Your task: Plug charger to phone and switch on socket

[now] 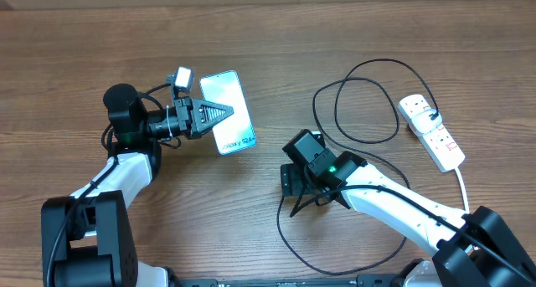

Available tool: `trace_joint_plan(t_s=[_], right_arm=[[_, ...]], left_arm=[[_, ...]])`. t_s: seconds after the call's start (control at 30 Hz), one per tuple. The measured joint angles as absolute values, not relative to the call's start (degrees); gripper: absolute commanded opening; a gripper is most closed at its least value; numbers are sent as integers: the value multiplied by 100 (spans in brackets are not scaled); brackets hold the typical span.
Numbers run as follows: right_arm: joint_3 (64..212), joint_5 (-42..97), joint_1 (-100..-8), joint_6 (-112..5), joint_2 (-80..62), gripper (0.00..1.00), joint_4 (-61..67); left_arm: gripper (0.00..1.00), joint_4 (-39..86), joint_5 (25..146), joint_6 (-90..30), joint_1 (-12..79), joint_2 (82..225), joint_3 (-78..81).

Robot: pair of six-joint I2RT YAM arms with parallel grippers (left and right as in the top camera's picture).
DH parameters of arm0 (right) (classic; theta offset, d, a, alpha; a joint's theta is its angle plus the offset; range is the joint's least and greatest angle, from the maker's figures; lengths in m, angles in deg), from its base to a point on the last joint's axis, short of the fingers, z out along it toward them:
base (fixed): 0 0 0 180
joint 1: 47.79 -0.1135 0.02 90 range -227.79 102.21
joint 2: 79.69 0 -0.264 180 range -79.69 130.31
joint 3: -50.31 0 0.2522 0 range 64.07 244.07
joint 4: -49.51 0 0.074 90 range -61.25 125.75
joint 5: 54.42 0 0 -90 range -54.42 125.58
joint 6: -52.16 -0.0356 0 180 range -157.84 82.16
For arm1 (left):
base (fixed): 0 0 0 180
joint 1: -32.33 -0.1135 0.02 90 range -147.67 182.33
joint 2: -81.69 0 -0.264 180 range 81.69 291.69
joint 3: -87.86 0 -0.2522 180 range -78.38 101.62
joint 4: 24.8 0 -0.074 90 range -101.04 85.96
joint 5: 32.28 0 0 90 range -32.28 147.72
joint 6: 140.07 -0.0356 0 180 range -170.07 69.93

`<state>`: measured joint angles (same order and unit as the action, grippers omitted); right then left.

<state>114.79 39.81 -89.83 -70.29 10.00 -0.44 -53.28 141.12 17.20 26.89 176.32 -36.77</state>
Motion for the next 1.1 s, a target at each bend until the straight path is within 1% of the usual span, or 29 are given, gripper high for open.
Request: trace_joint_plan(t_s=[0.1,0.23,0.3,0.43,0.5,0.53,0.57,0.6,0.67,0.73,0.83,1.1], right_arm=[[11493,4149,-9025,-7193,1114,75,142],[11556,4291,-9237,-7416,1575,73,271],[11608,4385,-9344,-7477,1763,69,153],[11969,4707,-9527,-7687,2174,57,-48],[12135,4768,-9556,-7746,2324,50,-81],[12192,4774,-9562,-7772,2375,41,-136],[12251,4792,-9588,-7798,2410,35,-186],[12275,4816,-9623,-7816,2418,32,-269],[12314,4875,-9715,-7875,2418,13,-531],[12334,4901,-9792,-7938,2418,6,-759],[12334,4858,-9814,-7827,2421,4,-756],[12386,4558,-9700,-6959,2423,4,-710]], left_arm=[[4,-5328,14042,1722,2530,17632,-3677],[4,-5328,14020,1722,2222,17632,-3677],[4,-5330,14022,1722,2045,17632,-3677],[4,-5330,14026,1722,1645,17632,-3677],[4,-5328,14057,1722,1603,17632,-3677],[4,-5328,14068,1722,1605,17632,-3677],[4,-5328,14103,1722,1605,17632,-3677],[4,-5330,14136,1722,1605,17632,-3677],[4,-5328,14162,1722,1605,17632,-3677],[4,-5328,14175,1722,1605,17632,-3677],[4,-5328,14197,1722,1605,17632,-3677],[4,-5332,14485,1582,1605,17632,-3677]])
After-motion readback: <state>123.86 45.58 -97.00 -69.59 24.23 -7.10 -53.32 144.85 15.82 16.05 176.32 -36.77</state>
